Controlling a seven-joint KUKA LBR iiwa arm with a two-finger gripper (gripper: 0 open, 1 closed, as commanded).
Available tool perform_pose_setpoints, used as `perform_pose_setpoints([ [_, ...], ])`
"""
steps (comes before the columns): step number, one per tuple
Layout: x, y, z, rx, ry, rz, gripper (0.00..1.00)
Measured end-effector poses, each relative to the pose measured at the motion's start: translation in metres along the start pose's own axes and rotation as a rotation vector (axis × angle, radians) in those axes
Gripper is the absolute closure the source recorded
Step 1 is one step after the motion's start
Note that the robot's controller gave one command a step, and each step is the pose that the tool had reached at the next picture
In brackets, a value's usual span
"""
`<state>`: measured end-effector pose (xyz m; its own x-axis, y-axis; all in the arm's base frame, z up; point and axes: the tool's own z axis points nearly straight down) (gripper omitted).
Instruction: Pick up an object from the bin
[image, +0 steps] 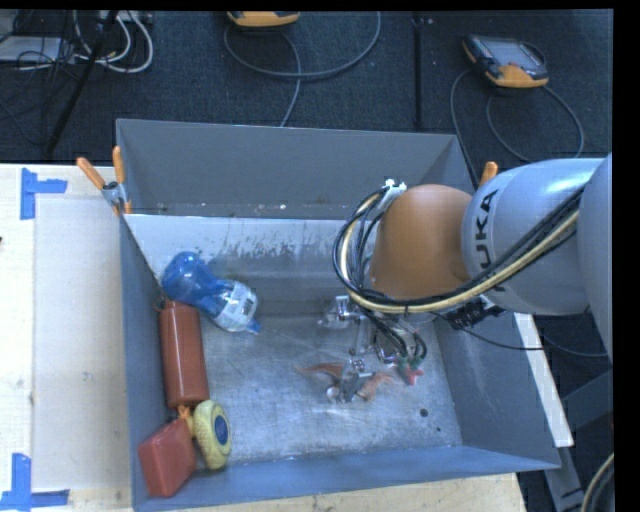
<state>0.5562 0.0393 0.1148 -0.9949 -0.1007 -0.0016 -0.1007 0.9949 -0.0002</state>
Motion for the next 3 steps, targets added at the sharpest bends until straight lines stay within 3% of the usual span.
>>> perform_pose_setpoints([
  [1,0.014,-0.042,0.008,-0.001,0.006,-0.137,0.0],
  [2,0.014,-0.054,0.033,0.001,0.002,-0.142,0.0],
  [3,0.024,-0.046,0.041,0.003,-0.01,-0.018,1.0],
])
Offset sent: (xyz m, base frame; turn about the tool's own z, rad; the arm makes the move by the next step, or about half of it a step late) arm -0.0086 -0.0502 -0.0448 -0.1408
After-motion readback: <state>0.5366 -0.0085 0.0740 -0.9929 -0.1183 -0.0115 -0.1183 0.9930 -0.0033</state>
